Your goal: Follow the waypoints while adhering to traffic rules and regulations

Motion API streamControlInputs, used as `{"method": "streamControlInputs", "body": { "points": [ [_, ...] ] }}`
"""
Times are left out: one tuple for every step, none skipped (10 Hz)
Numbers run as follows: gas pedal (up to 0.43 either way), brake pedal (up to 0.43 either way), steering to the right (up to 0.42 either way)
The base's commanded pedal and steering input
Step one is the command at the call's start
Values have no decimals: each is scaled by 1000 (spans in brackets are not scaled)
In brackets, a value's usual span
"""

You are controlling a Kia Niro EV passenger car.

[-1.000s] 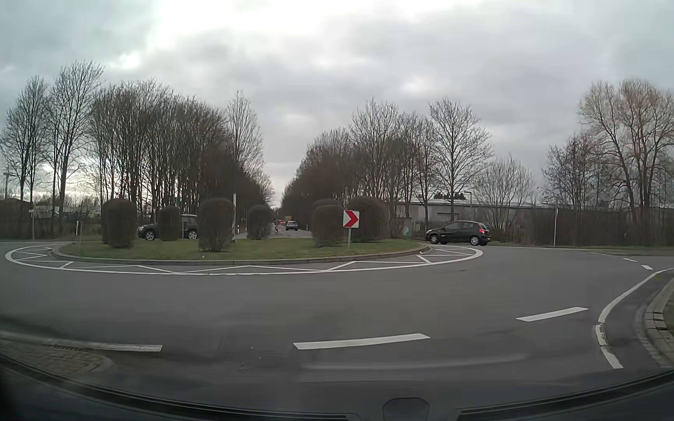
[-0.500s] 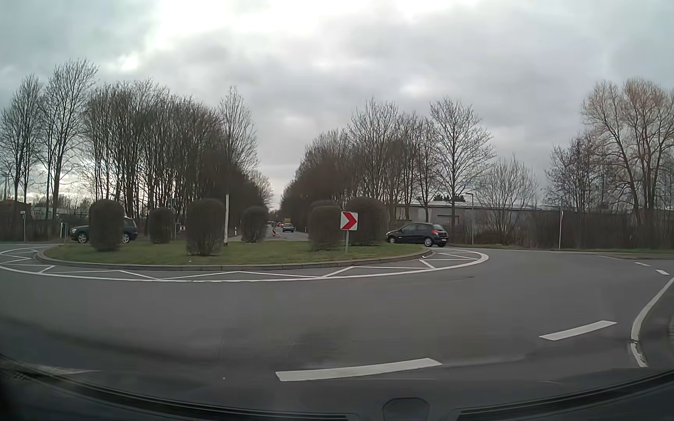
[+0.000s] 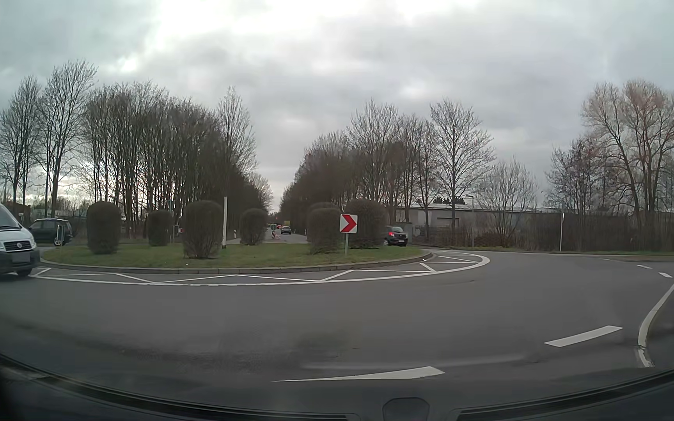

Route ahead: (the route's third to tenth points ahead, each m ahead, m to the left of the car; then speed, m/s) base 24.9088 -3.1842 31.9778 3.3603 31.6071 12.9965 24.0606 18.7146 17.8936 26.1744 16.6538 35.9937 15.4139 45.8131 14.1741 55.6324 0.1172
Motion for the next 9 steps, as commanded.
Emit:
{"method": "streamControlInputs", "body": {
  "points": [
    [0,366,15],
    [0,287,15],
    [0,0,15],
    [0,0,15],
    [0,0,16],
    [177,0,16],
    [409,0,18],
    [409,0,24],
    [409,0,38]
  ]
}}
